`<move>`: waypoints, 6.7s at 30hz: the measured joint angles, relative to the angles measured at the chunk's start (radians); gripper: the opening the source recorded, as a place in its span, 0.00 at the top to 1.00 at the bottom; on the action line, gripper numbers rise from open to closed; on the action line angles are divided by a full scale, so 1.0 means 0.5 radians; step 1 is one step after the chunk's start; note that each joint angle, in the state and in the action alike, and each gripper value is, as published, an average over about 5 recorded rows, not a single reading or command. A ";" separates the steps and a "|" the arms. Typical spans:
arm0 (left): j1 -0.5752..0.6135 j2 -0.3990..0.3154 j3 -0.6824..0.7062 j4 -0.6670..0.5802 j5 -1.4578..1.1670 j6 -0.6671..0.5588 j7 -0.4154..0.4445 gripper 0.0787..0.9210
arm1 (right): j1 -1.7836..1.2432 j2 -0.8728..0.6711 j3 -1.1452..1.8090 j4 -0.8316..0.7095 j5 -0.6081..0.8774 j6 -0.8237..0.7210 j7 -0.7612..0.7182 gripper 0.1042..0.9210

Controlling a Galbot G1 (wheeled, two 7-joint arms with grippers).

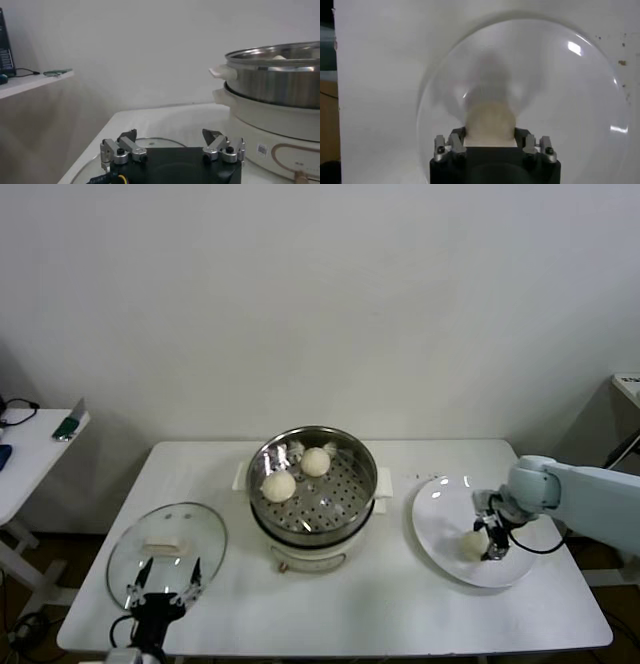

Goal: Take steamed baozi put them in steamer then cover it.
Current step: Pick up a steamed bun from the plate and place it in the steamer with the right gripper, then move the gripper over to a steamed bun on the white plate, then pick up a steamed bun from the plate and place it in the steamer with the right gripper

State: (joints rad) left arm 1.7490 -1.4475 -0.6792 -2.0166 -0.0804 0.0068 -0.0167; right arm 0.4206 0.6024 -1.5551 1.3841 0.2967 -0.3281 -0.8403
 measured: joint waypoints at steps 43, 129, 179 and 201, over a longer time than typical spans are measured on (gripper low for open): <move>0.070 -0.011 -0.100 -0.100 -0.006 0.008 -0.009 0.12 | 0.643 1.403 -0.006 0.204 -0.538 1.117 -0.179 0.35; 0.081 -0.052 -0.069 -0.066 0.057 -0.031 -0.011 0.12 | -0.543 0.049 0.785 -0.789 -0.344 0.385 -0.205 0.27; 0.028 -0.001 -0.084 -0.057 0.018 0.004 -0.046 0.12 | 0.715 1.081 -0.203 -0.002 0.866 -0.082 0.092 0.29; 0.027 0.010 -0.089 -0.071 0.014 0.009 -0.049 0.12 | 0.623 1.141 -0.143 -0.094 0.828 -0.063 0.106 0.12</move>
State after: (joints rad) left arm 1.7625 -1.4426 -0.7237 -2.0522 -0.0732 0.0115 -0.0413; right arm 0.7320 1.1731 -1.6268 1.3372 0.7106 -0.3598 -0.7871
